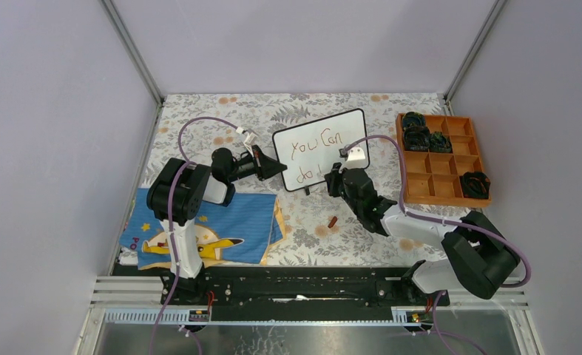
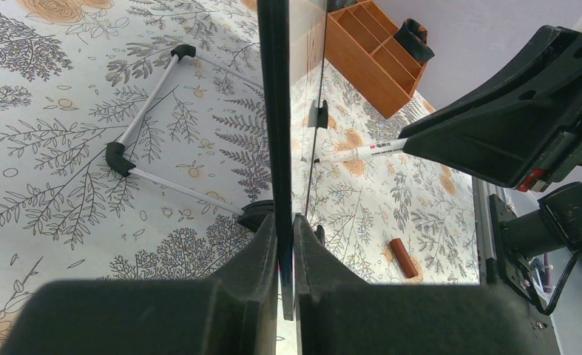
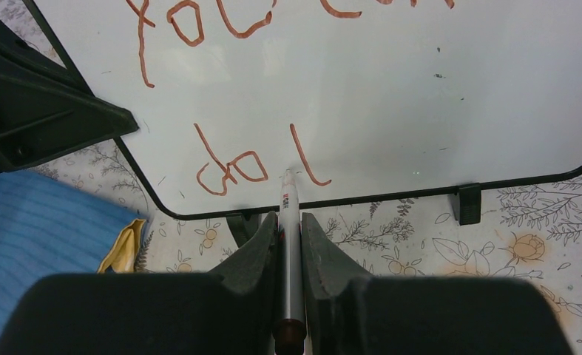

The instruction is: Write a sentence on the whiteboard

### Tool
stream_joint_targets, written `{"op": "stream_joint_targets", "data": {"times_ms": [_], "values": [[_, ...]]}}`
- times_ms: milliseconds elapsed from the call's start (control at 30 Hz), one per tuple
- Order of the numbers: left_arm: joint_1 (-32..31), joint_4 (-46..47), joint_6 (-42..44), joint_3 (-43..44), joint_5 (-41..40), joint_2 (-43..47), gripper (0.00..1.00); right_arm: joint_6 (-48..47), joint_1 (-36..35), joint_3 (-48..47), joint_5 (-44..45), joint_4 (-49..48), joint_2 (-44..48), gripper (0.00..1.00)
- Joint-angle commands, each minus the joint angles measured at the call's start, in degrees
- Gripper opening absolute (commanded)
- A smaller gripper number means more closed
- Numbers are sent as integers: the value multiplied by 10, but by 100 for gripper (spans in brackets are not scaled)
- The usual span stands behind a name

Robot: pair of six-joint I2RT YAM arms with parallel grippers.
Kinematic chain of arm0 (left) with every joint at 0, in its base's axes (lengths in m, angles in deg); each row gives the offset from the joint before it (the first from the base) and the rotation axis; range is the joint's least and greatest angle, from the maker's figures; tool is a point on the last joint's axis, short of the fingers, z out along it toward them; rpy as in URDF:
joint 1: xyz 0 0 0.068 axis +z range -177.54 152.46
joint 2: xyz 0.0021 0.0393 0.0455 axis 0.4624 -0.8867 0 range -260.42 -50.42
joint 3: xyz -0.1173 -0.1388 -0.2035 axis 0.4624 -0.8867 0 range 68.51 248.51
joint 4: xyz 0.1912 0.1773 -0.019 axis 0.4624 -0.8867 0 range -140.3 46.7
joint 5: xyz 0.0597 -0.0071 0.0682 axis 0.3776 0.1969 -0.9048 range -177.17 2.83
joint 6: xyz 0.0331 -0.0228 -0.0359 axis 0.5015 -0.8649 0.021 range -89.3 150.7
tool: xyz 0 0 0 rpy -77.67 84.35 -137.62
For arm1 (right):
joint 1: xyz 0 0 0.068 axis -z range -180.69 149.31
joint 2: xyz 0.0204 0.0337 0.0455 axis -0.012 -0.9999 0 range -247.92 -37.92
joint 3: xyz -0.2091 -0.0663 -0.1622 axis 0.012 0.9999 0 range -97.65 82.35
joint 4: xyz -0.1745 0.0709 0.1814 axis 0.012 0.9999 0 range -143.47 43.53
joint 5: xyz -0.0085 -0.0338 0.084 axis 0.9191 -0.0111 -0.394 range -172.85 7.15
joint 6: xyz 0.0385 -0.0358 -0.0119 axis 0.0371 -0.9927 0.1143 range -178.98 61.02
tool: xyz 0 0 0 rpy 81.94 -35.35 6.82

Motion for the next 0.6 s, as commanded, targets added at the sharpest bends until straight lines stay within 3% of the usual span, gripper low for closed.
{"op": "stream_joint_targets", "data": {"times_ms": [0,567], "values": [[-14,-73,47,-4,-1,-9,0,2,-4,-32,30,-25,-5,0],[-14,-76,48,-4,-1,-9,0,9,8,-31,54,-8,-10,0]]}}
